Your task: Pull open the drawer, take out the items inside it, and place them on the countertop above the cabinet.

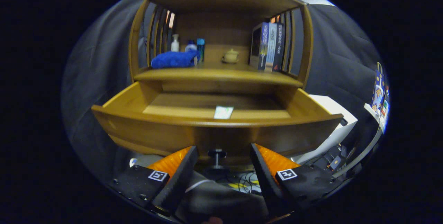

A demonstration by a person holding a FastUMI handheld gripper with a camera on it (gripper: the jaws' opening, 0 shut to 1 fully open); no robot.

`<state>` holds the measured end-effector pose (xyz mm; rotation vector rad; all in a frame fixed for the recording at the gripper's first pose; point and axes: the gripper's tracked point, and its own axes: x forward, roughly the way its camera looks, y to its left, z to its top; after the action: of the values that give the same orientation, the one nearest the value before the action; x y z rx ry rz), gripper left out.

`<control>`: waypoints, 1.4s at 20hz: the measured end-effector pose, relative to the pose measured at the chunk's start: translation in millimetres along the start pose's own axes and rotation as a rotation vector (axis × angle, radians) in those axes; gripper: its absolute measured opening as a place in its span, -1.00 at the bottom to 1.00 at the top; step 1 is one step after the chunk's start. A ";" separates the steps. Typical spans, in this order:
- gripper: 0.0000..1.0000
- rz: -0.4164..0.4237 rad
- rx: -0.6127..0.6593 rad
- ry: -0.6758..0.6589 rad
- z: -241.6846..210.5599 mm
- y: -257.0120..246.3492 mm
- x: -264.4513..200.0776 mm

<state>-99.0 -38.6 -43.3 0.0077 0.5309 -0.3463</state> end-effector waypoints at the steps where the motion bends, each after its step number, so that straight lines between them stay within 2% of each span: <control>1: 0.97 -0.011 0.007 -0.043 16.7 -3.9 -5.9; 5: 0.96 -0.054 -0.023 -0.216 96.5 -12.7 -18.7; 9: 0.96 -0.122 -0.093 -0.246 152.9 -18.7 -7.9; 11: 0.96 -0.099 -0.062 -0.225 165.6 -9.3 8.7; 17: 0.97 -0.111 -0.033 0.031 140.9 -22.7 66.6; 22: 0.98 -0.148 -0.061 0.297 88.3 -33.1 96.7; 28: 0.99 -0.136 0.085 0.516 43.0 -28.0 116.7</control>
<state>7.2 -106.6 -62.0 0.1469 1.0297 -0.5035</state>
